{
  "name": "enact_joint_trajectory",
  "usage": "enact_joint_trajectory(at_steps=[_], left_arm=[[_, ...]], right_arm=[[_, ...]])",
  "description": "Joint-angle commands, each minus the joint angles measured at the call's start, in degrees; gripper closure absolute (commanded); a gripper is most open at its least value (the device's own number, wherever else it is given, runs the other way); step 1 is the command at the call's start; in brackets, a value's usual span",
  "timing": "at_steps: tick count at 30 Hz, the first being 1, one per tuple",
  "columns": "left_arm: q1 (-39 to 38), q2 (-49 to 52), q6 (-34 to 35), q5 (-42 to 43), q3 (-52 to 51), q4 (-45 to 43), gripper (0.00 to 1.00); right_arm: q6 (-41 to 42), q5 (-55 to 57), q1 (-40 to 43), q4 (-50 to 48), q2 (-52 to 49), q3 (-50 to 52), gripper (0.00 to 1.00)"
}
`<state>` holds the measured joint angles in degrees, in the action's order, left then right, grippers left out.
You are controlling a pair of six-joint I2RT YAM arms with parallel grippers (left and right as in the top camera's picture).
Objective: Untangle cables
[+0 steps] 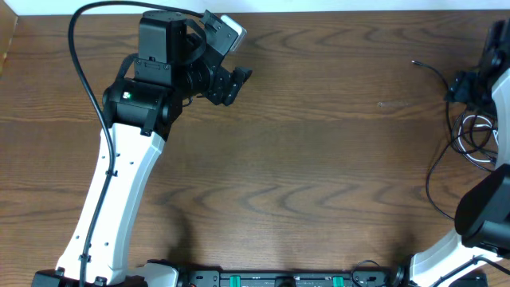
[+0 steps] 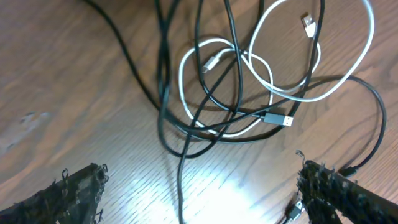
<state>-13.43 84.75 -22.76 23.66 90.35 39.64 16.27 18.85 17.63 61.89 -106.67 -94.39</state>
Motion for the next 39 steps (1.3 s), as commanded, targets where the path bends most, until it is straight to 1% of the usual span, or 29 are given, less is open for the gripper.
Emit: enact_joint_trajectory(at_steps=[1,5,24,28,32,39], left_arm=[[0.24,0.44,-0.74,-0.28,0.20,-0.07,0.24],[0.24,0.42,-0.76,-0.31,0.20,-0.09,0.24],[0.24,0.42,-0.76,-0.31,0.20,-0.07,0.24],[0.24,0.42,-0.76,-0.31,0.20,-0.07,0.24],[0.24,0.42,-0.79,-0.33,0.20,-0.07,0.24],[0.24,0.44,-0.79,-0.33,0.20,-0.04,0.24]], right_arm=[[1.07,-1.11,0.72,-1.22,-0.50,2.19,0.04],[1.05,-1.66,0.72,-2.69,-0.83,3.80,0.04],[-0.28,-2.73,1.18,-7.72,-8.41,3.87,0.03],[-1.62,-5.97,1.09,-8.33,-8.41,3.48,0.04],[-2.08,-8.09,0.20,-6.73,-8.39,0.44,0.06],[-5.27,-8.15,-4.48,0.35,-8.39,-11.50,0.04]])
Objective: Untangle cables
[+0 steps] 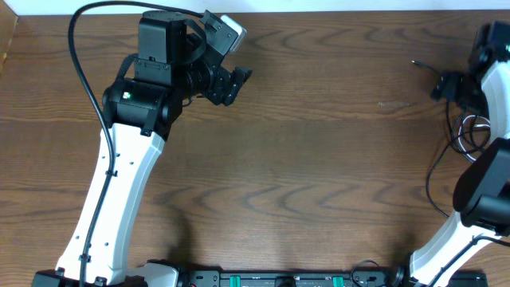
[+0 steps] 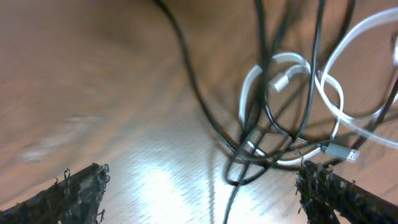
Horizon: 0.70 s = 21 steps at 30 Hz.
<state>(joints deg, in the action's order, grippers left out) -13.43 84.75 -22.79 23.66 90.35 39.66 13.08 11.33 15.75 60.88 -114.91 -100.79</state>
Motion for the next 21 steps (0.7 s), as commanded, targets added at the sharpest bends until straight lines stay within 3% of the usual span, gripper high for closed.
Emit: enact_joint_trajectory(at_steps=[1,10,16,21], left_arm=[[0.24,0.44,-0.79,-0.33,0.20,-0.07,0.24],[0.24,0.44,-8.74,-1.55,0.20,-0.94,0.24],[0.24,0.44,-7.80,-11.69,0.20,-5.18,0.24],[0.24,0.42,-3.10,-18.58,0.20,-7.85,0.24]], right_arm=[[-2.54,-1.20,-3.72,2.16,-0.15,-6.80,0.04],[-4.02,-3.37,-13.18,2.34,-0.17,-9.46,0.02],[-4.59,-3.13,-20.22,1.42,-0.17,-10.38,0.02],[-4.59,-1.55,-26.36,1.57,-0.17,-14.80,0.01]])
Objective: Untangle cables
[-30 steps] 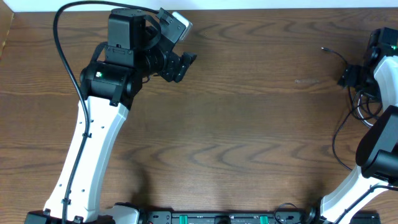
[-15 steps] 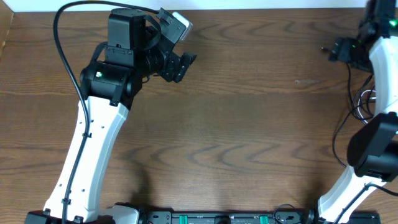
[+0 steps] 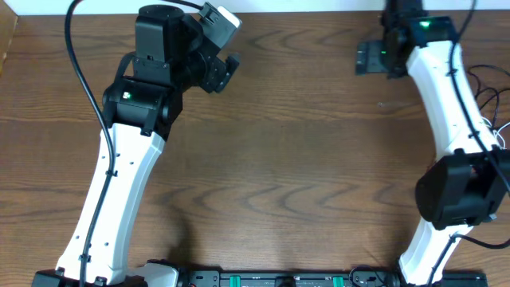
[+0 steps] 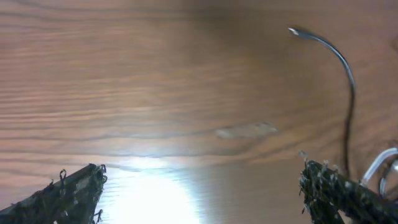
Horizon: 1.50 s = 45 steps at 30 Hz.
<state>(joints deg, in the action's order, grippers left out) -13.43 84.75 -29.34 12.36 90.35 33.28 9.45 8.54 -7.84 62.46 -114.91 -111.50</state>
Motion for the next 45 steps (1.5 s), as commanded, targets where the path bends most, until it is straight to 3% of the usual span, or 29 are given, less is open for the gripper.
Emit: enact_joint_trajectory(at_steps=[1,5,15,21,32,37,41,45], left_arm=[[0.26,0.42,4.79,-9.68,0.20,-2.32,0.24],[0.37,0.31,7.67,-16.70,0.20,-5.03,0.24],[5.68,-4.28,13.68,-17.57,0.20,-9.66,0.24],[9.20,-7.74,18.97,-17.11,0.20,-9.57,0.24],[9.18,-6.78,19.69,-14.29,-0.90,-9.16,0.24],[9.18,-5.66,20.96,-12.24,-0.90,-9.14,0.24],[9.18,-3.76,21.14,-8.04,-0.90,-8.76,0.24],[9.18,-1.86,21.64,-6.54,-0.90,-8.66,0.23]], right_arm=[[-0.94,2.14,-3.69,0.15,-0.17,-5.31,0.01],[-0.96,5.16,-6.93,1.66,-0.17,-11.17,0.01],[-1.20,12.70,-10.56,2.89,-0.17,-24.65,0.01],[-1.18,17.97,-9.29,4.28,-0.17,-25.03,0.01],[2.86,33.18,-8.63,7.85,-0.09,-25.05,0.01],[2.51,26.16,-8.26,7.91,0.07,-25.07,0.01],[-0.61,12.70,-7.69,7.80,0.28,-25.22,0.01],[-0.92,9.01,-5.86,8.11,0.35,-25.33,0.01]])
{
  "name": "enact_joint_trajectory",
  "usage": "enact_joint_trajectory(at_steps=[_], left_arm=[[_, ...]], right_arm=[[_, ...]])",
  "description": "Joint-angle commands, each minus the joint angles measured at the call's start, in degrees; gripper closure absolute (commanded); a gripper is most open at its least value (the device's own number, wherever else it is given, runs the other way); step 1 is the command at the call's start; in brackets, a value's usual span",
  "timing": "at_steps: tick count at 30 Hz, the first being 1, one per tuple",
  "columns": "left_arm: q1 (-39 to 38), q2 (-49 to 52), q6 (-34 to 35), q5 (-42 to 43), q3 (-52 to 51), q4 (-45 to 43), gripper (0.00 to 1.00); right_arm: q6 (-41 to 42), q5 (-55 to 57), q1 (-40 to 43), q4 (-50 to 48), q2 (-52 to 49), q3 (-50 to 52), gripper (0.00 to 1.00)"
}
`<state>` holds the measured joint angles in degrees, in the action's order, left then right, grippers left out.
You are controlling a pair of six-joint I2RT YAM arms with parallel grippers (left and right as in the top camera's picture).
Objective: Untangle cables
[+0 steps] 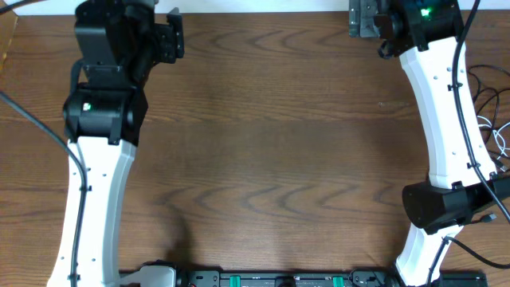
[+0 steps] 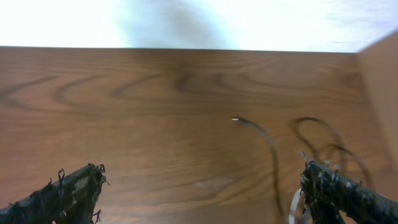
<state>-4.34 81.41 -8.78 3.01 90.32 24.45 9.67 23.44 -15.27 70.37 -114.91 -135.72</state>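
Observation:
The tangle of black and white cables (image 1: 483,96) lies at the table's right edge, partly under my right arm. In the right wrist view a black cable (image 2: 268,146) runs from a loose end towards a dark loop (image 2: 316,134), with a bit of white cable (image 2: 292,208) at the bottom. My right gripper (image 2: 202,199) is open with nothing between its fingers; overhead it sits at the back edge (image 1: 362,20), well left of the tangle. My left gripper (image 1: 170,36) is at the back left, its jaws unclear.
The brown wooden table (image 1: 271,151) ends at a white wall (image 2: 186,22) just behind both grippers. A wooden side panel (image 2: 380,93) stands at the right. A fixture rail (image 1: 279,279) runs along the front edge.
My right gripper has moved farther back, to the table's back edge, still open. The left arm has swung left, its gripper now at the back left corner area.
My right gripper was open low over the tangle of black and white cables at the right edge, and stayed there a moment later. Then it was away to the back left with nothing in it. Now both grippers are at the back edge, with the tangle still at the right.

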Motion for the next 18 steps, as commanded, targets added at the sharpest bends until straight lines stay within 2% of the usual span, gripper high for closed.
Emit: enact_joint_trajectory(at_steps=[1,5,10,16,18], left_arm=[[0.09,1.79,1.20,2.82,-0.87,0.31,0.23],[0.09,2.47,1.25,2.80,-0.87,1.33,0.23],[0.09,2.51,3.54,2.80,-0.87,2.40,0.23],[0.09,2.49,3.52,2.73,-0.87,3.17,0.23],[0.09,2.49,3.48,1.64,-0.87,3.85,0.19]], right_arm=[[-0.59,-6.43,2.16,0.59,0.46,-1.11,0.01],[3.21,-9.55,5.33,4.50,1.09,-1.11,0.01],[3.65,-11.47,8.94,7.08,1.95,-1.11,0.01],[3.10,-13.77,8.90,7.08,2.86,-1.11,0.01],[3.10,-13.70,8.79,7.28,2.86,-1.11,0.01]])
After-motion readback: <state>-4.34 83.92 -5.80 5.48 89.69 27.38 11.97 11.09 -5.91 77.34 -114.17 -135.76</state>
